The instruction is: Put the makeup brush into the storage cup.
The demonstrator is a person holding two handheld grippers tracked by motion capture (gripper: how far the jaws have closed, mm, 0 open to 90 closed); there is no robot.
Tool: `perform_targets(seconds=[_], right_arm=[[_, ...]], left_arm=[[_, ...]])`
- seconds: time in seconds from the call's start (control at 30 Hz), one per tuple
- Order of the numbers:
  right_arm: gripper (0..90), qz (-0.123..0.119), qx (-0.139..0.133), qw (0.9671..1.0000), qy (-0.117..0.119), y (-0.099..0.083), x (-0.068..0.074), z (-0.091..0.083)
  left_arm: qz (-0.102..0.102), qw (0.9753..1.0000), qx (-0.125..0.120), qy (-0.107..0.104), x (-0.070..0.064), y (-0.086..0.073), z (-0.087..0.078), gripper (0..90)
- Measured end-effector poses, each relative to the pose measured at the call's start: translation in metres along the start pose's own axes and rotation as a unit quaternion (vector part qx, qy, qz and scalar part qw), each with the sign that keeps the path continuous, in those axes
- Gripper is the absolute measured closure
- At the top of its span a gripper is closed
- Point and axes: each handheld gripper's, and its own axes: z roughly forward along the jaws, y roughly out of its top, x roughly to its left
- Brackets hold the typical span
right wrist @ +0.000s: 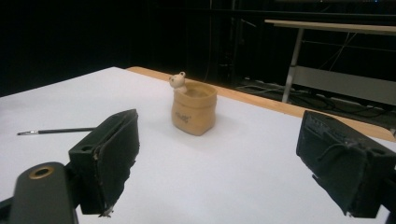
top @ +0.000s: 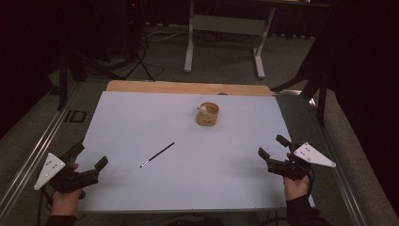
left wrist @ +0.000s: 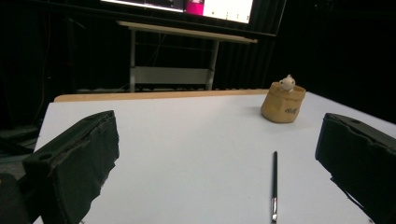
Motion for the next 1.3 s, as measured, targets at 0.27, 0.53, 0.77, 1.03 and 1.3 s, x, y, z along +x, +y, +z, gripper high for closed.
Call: perform_targets(seconds=[0.27, 0.53, 0.77, 1.03, 1.3], right_arm=[[13.0, -0.007, 0.003, 1.0, 0.002, 0.001, 0.002, 0.0], [13.0, -0.004, 0.0, 1.0, 0.0, 0.002, 0.003, -0.001], [13.0, -0.005, -0.001, 1.0, 0.006, 0.002, 0.006, 0.0], [13.0, -0.007, 0.002, 1.0, 0.007, 0.002, 0.006, 0.002], [13.0, -0.006, 0.003, 0.9999, 0.008, 0.002, 0.007, 0.002]], left_arm=[[0.001, 0.9999, 0.008, -0.008, 0.0, -0.001, 0.001, 0.3], [-0.007, 0.9995, 0.025, -0.017, -0.005, 0.008, 0.0, 0.3], [-0.031, 0.9959, 0.076, -0.038, -0.014, 0.039, 0.004, 0.3], [0.007, 0.9893, 0.117, -0.086, -0.02, 0.073, 0.018, 0.2], [0.043, 0.9797, 0.16, -0.113, -0.027, 0.095, 0.038, 0.2]])
